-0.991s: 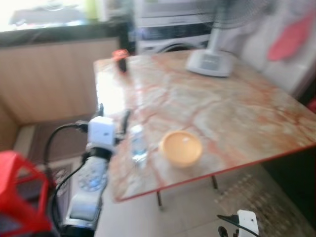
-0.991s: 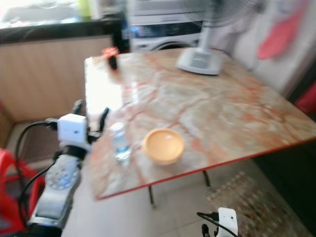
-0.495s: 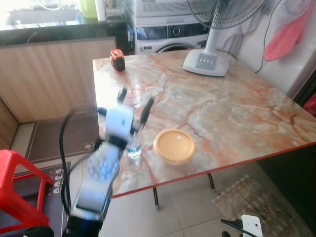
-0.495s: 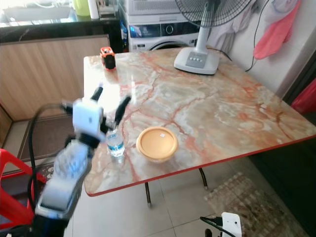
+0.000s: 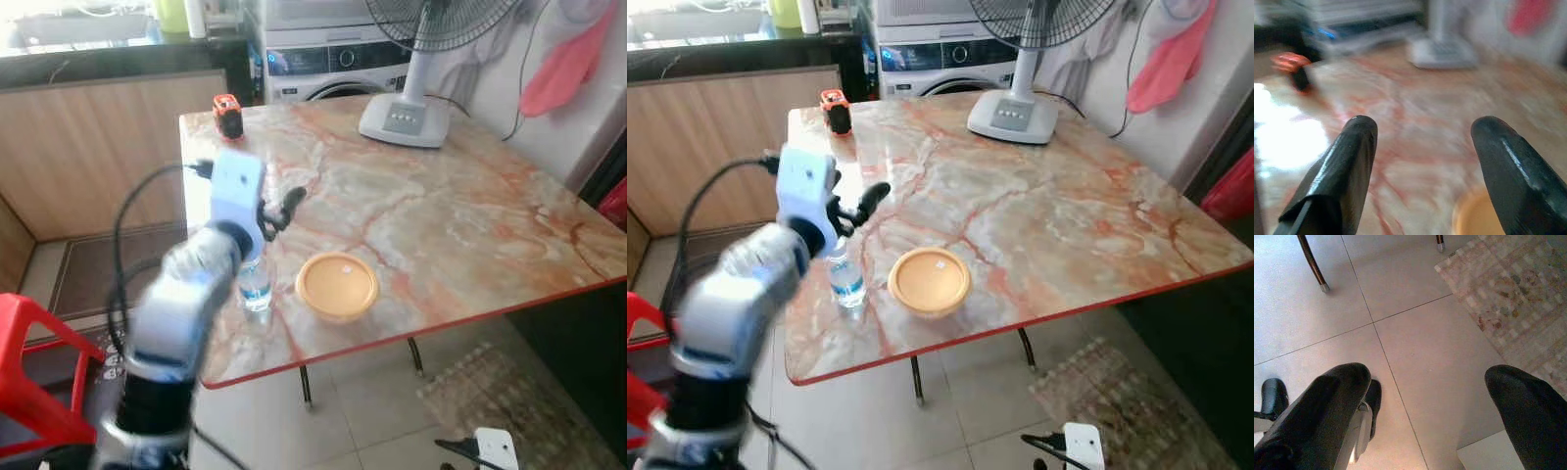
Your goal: Restocking fridge
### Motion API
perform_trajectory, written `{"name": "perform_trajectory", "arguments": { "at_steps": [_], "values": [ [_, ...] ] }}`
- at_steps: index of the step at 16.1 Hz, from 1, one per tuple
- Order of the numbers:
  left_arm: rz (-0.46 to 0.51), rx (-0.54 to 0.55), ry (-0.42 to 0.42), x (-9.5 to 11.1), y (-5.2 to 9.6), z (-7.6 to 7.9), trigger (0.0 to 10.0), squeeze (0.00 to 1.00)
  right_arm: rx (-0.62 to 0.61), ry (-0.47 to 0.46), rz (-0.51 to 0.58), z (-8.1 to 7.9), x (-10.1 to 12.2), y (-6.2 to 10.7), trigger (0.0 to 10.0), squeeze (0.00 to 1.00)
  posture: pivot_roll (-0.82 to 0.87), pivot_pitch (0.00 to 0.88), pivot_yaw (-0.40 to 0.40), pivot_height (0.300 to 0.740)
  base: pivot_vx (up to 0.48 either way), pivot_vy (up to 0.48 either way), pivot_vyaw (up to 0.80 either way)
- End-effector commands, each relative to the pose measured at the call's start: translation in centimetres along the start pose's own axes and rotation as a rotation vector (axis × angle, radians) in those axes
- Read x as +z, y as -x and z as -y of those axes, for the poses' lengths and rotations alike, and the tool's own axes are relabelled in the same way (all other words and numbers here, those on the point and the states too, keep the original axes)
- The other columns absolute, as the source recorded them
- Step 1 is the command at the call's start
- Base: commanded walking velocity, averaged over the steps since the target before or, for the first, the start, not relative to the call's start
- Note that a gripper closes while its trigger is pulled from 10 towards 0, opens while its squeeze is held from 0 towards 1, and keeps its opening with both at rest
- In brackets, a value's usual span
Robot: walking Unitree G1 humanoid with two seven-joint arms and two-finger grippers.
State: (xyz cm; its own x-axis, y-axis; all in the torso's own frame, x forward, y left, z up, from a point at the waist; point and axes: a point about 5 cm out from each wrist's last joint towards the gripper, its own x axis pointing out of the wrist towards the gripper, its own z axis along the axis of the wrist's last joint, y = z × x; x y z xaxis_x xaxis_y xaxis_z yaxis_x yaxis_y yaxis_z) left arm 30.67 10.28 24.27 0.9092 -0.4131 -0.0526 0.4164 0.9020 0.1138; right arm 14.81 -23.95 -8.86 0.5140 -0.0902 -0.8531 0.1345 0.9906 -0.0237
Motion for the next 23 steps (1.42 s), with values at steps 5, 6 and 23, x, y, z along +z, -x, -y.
{"name": "perform_trajectory", "arguments": {
  "at_steps": [5,6,23],
  "values": [
    [-0.208,-0.101,-0.086,-0.5,0.8,0.7,10.0,0.0,-0.01,0.008,-0.006,0.3,0.1,0.0,10.0,0.0,0.12,0.0,-0.043,0.74,0.0,0.0,0.0],
    [-0.259,-0.052,-0.171,-0.6,1.3,-0.6,10.0,0.0,-0.011,0.013,-0.01,0.3,0.0,0.0,10.0,0.0,0.13,0.0,-0.044,0.74,0.0,0.0,0.0],
    [-0.288,-0.04,-0.015,-2.2,1.9,-3.3,10.0,0.0,-0.011,0.051,-0.015,0.7,0.2,0.1,10.0,0.0,0.12,0.0,-0.06,0.74,0.0,0.0,0.0]
  ]
}}
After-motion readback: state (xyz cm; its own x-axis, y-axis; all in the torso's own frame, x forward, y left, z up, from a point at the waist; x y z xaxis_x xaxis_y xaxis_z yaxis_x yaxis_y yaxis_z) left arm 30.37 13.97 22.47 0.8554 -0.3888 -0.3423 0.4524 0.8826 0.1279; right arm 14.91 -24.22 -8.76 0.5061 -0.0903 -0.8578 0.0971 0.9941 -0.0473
